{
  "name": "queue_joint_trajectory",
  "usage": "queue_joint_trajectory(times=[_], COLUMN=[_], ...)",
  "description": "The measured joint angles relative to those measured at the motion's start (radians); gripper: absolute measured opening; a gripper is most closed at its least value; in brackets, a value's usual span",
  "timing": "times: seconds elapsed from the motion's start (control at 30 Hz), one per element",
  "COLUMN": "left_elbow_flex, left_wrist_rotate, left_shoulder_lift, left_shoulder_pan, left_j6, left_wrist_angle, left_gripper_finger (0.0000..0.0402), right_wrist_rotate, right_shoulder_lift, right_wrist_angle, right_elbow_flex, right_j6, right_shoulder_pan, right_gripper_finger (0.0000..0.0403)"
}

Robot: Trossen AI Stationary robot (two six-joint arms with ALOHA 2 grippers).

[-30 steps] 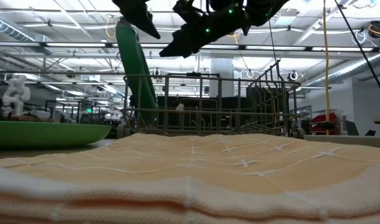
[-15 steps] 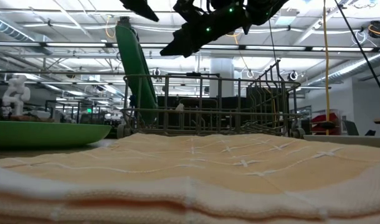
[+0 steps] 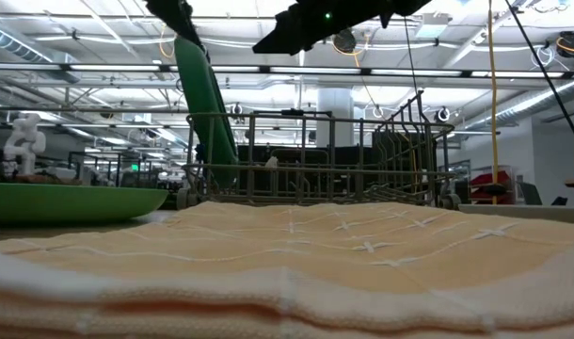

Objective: Sort dishes
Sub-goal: Put the green plate in the dish rack

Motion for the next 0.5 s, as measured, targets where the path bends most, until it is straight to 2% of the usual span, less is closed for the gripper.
queue_joint_trajectory(times=[0.1, 0.3, 0.5], left_elbow_flex=[0.0, 0.0, 0.001], left_wrist_rotate=[-0.003, -0.006, -0.003], left_shoulder_lift=[-0.023, -0.01, 0.05], left_shoulder_pan=[-0.01, -0.015, -0.015], left_j6=[0.067, 0.049, 0.043], left_wrist_angle=[-0.045, -0.022, -0.021], left_gripper_finger=[0.0262, 0.0256, 0.0195], right_wrist_rotate=[-0.001, -0.002, -0.002], right_shoulder_lift=[-0.001, -0.001, -0.002], right_wrist_angle=[-0.019, -0.006, -0.006], right_elbow_flex=[0.0, 0.0, 0.0], right_j6=[0.0, 0.0, 0.0], right_shoulder_pan=[0.0, 0.0, 0.004], right_gripper_finger=[0.0, 0.0, 0.0])
